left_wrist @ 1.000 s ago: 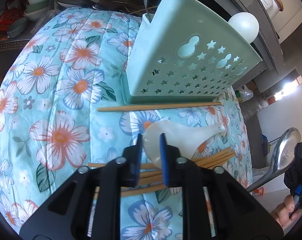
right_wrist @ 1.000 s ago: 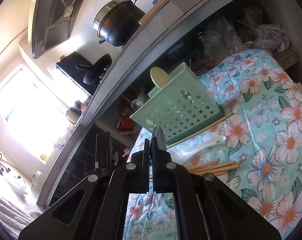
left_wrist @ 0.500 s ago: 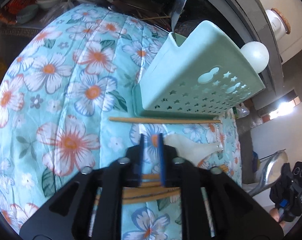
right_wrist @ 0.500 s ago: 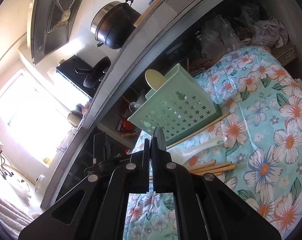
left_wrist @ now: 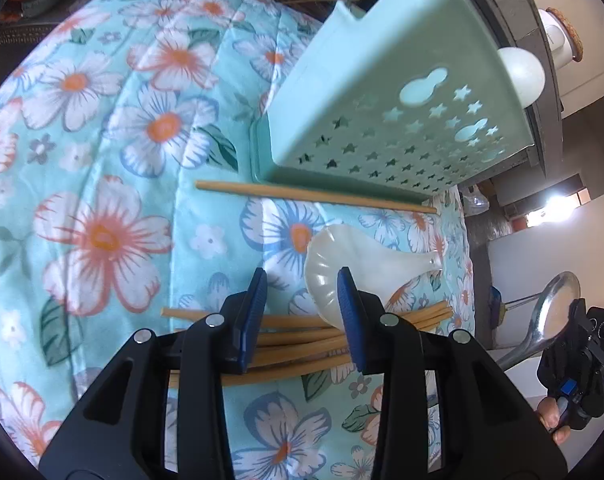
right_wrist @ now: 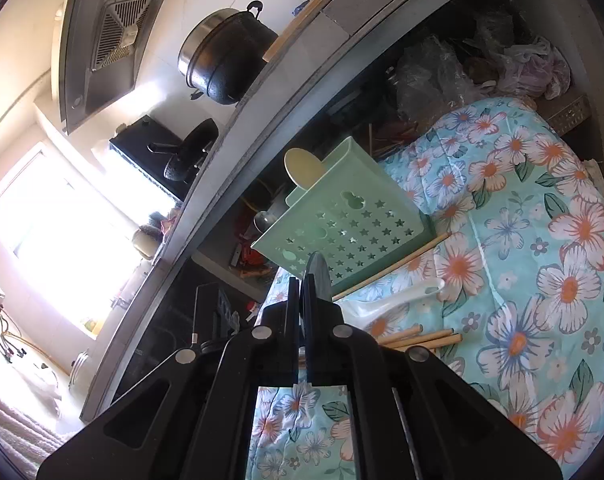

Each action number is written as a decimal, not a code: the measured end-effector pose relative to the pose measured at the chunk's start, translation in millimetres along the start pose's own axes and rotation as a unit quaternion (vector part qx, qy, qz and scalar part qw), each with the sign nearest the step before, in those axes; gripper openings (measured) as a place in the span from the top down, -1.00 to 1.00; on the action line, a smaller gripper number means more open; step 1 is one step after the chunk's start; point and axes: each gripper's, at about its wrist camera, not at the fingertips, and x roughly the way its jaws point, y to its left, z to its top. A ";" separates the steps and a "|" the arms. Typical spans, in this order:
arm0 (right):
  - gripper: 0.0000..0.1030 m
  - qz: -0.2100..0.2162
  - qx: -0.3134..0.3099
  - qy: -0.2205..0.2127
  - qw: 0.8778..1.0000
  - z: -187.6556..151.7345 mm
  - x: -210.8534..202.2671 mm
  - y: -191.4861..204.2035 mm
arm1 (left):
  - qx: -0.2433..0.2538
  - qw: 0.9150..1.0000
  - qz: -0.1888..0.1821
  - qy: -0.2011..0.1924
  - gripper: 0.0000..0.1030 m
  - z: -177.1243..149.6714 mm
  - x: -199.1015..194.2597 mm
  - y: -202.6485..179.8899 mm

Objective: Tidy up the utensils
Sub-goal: 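Close the left tool on a cream spoon while the right tool holds the metal spoon, then lift the cream spoon with the left tool and lower it into the holder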

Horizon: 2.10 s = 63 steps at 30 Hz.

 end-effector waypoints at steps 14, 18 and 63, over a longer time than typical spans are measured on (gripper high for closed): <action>0.95 -0.007 -0.005 -0.002 1.000 0.4 -2.2 1.2 | 0.070 0.996 0.005 -0.049 0.91 -8.5 1.3 -45.6; 0.95 -0.011 -0.009 -0.006 1.000 1.5 -5.0 2.3 | 0.110 0.990 0.019 -0.083 0.96 -14.7 -21.2 -62.4; 0.96 -0.015 -0.015 -0.006 1.000 -1.7 -5.4 15.1 | 0.354 0.869 0.264 -0.225 0.99 34.6 -148.9 -155.4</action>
